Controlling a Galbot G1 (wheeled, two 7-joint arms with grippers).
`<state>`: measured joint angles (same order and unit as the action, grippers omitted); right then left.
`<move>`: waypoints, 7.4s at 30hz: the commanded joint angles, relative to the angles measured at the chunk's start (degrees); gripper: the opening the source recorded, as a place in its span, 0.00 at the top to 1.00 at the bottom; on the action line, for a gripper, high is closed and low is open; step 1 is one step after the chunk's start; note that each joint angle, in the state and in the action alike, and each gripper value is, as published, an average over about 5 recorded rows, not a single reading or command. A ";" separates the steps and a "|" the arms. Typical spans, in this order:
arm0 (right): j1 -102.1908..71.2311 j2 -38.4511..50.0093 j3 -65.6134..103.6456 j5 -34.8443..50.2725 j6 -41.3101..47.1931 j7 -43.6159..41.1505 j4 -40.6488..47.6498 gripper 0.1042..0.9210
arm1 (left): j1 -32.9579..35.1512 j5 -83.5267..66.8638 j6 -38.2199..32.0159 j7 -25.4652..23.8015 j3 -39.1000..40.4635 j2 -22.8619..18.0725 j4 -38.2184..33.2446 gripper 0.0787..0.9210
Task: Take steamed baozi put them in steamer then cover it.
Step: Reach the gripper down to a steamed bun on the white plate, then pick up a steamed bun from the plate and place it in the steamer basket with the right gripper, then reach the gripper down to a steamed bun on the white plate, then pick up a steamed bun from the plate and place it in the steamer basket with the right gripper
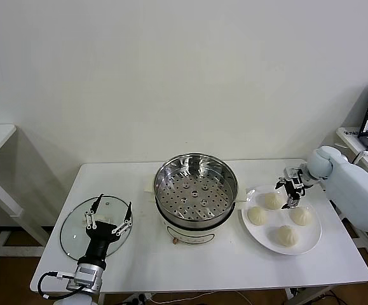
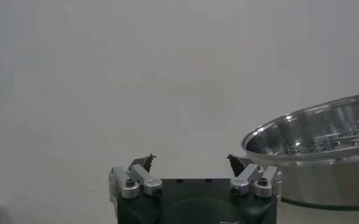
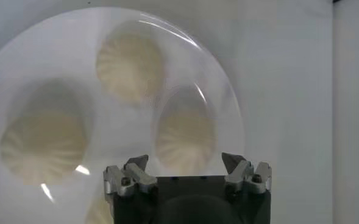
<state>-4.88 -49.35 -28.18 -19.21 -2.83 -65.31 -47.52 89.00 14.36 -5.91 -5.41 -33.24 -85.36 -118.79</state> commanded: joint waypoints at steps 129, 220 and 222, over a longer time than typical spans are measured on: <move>44.79 18.91 -47.76 36.92 11.16 -6.90 -35.62 0.12 | 2.18 1.01 -1.56 0.03 -1.10 0.63 -2.06 0.12; 56.95 14.43 -57.38 48.26 26.79 -0.79 -40.45 0.29 | 1.09 1.61 -1.00 0.66 -0.07 0.30 -2.15 0.12; 59.38 13.28 -58.38 50.62 28.73 -0.24 -42.32 0.28 | 1.23 1.59 -1.03 0.68 -0.16 0.44 -2.51 0.12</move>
<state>33.37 -36.18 -72.45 20.40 20.84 -65.03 -80.93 89.97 15.91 -6.99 -4.78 -33.35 -85.04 -120.23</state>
